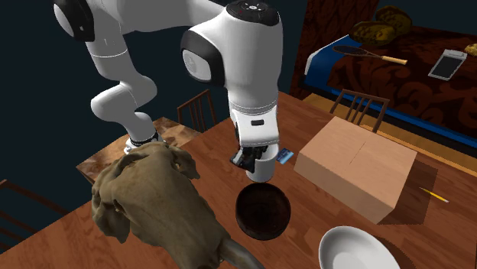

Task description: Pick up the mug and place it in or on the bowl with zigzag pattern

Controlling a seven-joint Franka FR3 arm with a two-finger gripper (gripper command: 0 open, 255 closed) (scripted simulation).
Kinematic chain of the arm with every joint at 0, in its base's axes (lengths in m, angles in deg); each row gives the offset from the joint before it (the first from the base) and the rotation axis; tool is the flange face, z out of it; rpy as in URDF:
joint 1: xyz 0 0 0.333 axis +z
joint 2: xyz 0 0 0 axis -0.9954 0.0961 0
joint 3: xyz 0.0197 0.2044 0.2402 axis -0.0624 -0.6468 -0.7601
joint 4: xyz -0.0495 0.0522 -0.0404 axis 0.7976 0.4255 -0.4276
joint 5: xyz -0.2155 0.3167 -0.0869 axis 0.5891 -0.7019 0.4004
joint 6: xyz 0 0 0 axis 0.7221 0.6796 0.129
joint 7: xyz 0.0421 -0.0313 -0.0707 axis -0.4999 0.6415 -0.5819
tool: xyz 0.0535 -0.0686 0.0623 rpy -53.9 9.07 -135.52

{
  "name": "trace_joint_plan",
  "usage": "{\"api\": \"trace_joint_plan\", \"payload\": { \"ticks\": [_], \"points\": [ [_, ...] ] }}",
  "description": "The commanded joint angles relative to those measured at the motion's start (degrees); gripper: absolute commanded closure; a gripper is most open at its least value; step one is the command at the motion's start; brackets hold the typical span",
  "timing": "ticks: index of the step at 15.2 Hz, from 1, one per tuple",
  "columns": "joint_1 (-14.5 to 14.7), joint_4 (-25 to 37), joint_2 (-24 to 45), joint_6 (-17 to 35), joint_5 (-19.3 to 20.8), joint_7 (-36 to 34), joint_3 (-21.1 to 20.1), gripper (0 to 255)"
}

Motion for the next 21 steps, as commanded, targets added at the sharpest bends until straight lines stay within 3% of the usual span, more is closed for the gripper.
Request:
{"api": "trace_joint_plan", "payload": {
  "ticks": [1,3,21],
  "points": [
    [-0.81,6.87,4.85,-2.10,-0.55,1.19,0.48,255],
    [-1.64,13.47,9.32,-4.32,-1.06,2.09,0.79,255],
    [-1.45,1.62,10.65,8.81,-1.56,3.14,0.57,255]
  ]
}}
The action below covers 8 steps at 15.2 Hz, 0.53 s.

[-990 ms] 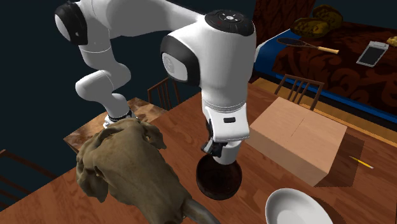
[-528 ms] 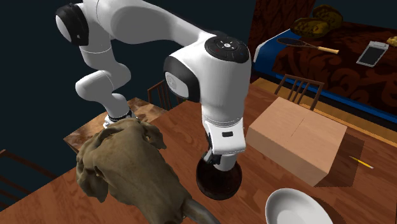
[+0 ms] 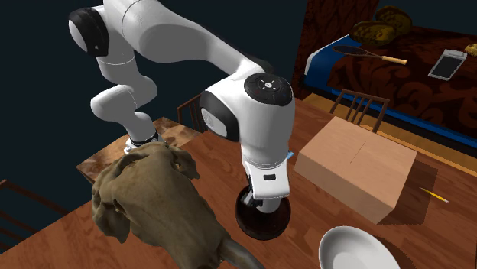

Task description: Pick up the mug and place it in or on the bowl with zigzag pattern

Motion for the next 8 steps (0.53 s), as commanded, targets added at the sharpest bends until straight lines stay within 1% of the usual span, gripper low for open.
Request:
{"api": "trace_joint_plan", "payload": {
  "ticks": [1,7,8],
  "points": [
    [0.11,-0.37,0.13,0.56,-0.02,-0.11,-0.06,255],
    [0.10,-0.36,0.13,0.56,-0.02,-0.11,-0.06,255],
    [0.10,-0.36,0.13,0.56,-0.02,-0.11,-0.06,0]
  ]
}}
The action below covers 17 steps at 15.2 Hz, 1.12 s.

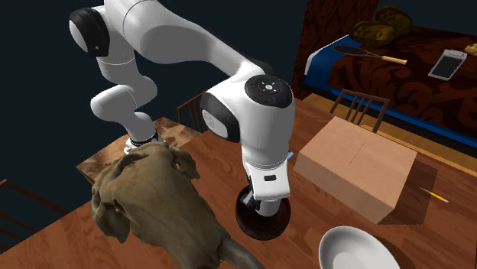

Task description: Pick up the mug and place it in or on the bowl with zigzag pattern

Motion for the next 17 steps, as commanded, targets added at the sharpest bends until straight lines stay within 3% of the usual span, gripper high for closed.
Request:
{"api": "trace_joint_plan", "payload": {
  "ticks": [1,5,9,17],
  "points": [
    [0.00,0.00,0.00,0.01,0.00,0.00,0.00,0],
    [0.00,0.00,0.00,0.01,0.00,0.00,0.00,0],
    [-0.27,5.42,-1.34,-6.74,0.33,-0.27,0.23,0],
    [-0.27,5.42,-1.34,-6.74,0.33,-0.27,0.23,0]
  ]
}}
